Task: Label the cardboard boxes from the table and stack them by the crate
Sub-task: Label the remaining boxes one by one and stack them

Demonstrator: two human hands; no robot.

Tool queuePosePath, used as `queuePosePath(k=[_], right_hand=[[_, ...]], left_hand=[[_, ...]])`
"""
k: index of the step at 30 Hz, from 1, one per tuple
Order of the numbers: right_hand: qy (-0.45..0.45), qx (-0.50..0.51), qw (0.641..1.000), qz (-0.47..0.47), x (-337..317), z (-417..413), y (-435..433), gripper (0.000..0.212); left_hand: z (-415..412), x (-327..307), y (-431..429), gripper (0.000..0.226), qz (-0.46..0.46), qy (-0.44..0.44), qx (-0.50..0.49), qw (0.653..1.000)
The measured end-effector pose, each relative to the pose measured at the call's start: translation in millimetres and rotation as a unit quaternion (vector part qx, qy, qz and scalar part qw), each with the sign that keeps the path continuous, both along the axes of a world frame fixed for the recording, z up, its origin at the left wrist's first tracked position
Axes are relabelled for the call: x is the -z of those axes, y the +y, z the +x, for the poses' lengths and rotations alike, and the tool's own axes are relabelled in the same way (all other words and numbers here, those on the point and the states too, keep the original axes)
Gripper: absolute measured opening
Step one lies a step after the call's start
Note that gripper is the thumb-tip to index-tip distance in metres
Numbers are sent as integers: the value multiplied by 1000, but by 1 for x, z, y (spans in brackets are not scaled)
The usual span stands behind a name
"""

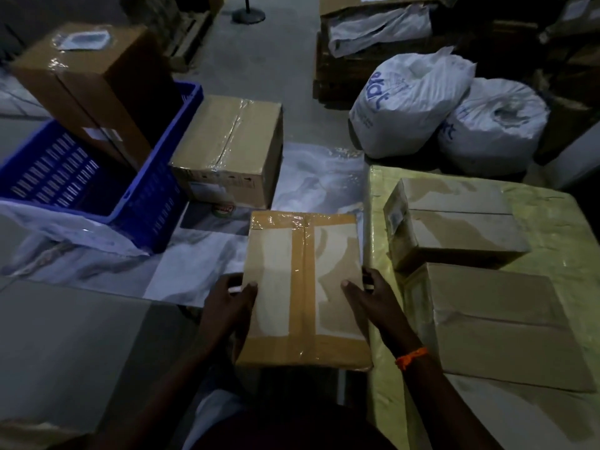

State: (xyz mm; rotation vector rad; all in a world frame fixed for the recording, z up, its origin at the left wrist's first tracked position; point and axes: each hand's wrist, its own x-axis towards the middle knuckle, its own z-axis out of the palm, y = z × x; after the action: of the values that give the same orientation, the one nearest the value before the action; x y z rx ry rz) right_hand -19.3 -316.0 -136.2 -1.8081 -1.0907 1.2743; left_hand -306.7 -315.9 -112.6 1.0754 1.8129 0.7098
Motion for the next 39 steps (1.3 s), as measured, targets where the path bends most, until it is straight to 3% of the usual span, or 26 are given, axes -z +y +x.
queuePosePath(k=[5, 9, 14, 21, 24, 28, 39], right_hand=[[-13, 40, 998, 44, -4, -13, 51, 52], [2, 19, 999, 37, -7, -17, 70, 44], [-10, 35, 997, 70, -24, -11, 74, 74], [8, 119, 974, 193, -95, -5, 75, 56], [31, 141, 965, 218, -109, -4, 71, 51], [20, 154, 963, 219, -101, -11, 55, 61], [-26, 127, 967, 221, -85, -14, 39, 65]], left_hand=[[-2, 0, 59, 50, 59, 28, 104, 992], [0, 4, 80, 59, 22, -13, 84, 996], [10, -8, 88, 61, 73, -66, 48, 994], [35, -66, 93, 38, 180, -153, -15, 972], [38, -74, 91, 54, 185, -186, -38, 964], [42, -67, 76, 77, 193, -146, -40, 969], [35, -56, 61, 60, 212, -85, -7, 974]])
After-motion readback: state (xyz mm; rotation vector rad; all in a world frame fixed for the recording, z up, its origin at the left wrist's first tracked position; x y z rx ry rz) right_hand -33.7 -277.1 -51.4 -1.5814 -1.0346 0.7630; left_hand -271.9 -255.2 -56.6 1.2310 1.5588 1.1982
